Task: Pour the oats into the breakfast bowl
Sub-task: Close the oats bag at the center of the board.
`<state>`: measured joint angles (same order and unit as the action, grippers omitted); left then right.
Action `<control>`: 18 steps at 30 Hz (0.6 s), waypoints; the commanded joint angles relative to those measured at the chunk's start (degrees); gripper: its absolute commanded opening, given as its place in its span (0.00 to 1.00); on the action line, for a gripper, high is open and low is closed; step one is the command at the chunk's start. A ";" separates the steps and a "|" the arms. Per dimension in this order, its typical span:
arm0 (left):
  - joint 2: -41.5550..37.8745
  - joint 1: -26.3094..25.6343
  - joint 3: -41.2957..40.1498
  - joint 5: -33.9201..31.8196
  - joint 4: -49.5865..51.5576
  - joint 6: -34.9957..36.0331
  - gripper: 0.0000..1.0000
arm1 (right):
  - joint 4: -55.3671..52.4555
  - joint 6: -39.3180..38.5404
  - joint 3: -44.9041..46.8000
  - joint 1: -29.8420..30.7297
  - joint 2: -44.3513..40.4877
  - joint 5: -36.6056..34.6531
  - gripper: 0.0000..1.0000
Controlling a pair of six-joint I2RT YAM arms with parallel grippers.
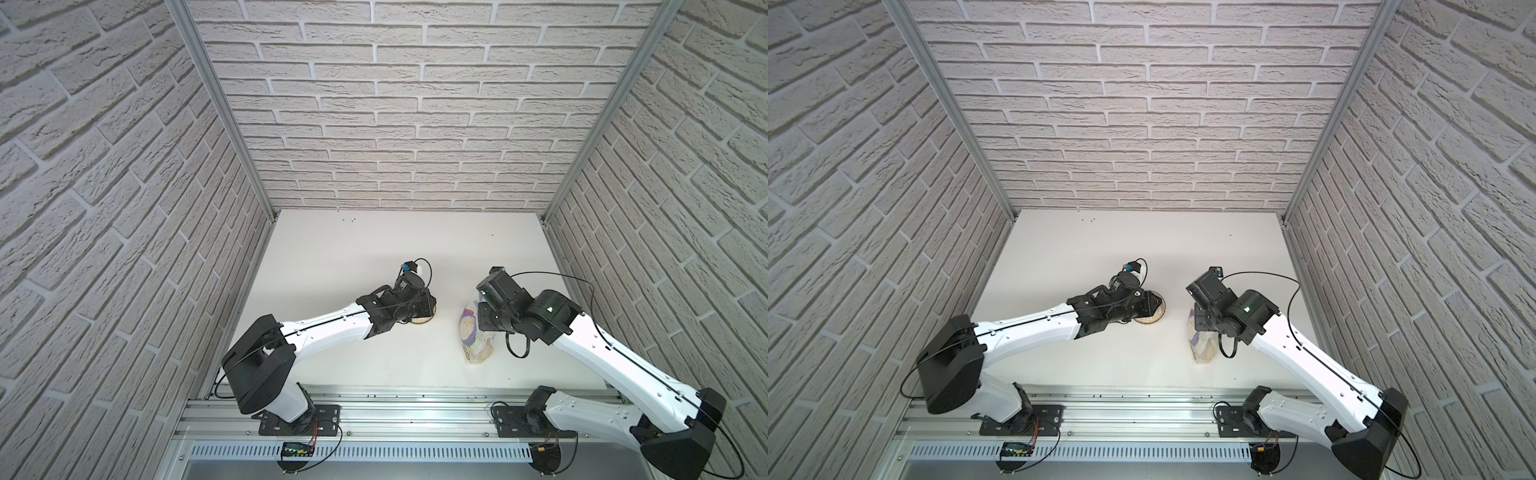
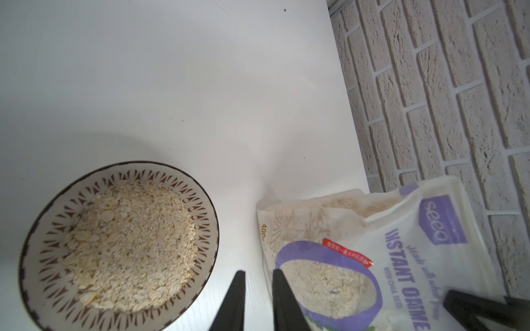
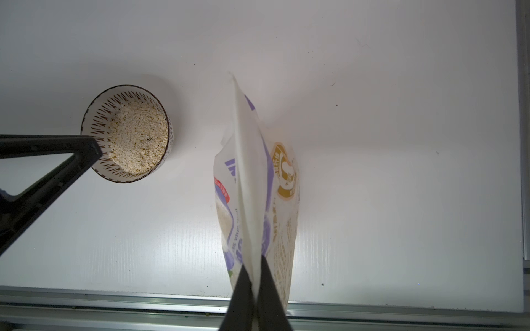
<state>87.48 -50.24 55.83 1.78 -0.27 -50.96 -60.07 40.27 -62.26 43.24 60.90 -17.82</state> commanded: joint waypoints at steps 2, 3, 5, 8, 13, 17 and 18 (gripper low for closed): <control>0.24 -0.23 1.74 0.24 -2.63 0.59 0.12 | 6.10 -2.75 -1.72 0.02 -2.63 -1.49 0.03; 0.23 -0.28 1.80 0.22 -2.62 0.60 0.11 | 6.63 -3.71 -2.15 0.00 -2.09 -0.97 0.03; 0.43 -0.22 2.06 0.36 -2.55 0.68 0.09 | 8.57 -5.69 -2.33 0.00 -1.30 0.26 0.03; 0.83 -0.26 2.19 0.58 -2.59 0.40 0.05 | 9.96 -7.54 -2.86 -0.05 0.17 0.97 0.03; 1.18 -0.47 2.19 0.61 -2.73 0.16 0.00 | 10.63 -8.65 -3.23 -0.03 2.02 1.09 0.06; 1.73 -0.88 2.51 0.96 -2.98 0.16 0.00 | 8.80 -7.94 -3.16 -0.15 4.10 -1.64 0.31; 1.93 -0.90 2.65 1.07 -2.98 0.16 0.00 | 8.27 -7.79 -3.21 -0.10 4.78 -2.37 0.34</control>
<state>88.55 -50.61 56.42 2.11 -0.95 -51.05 -53.78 32.67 -64.01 43.22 64.18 -17.08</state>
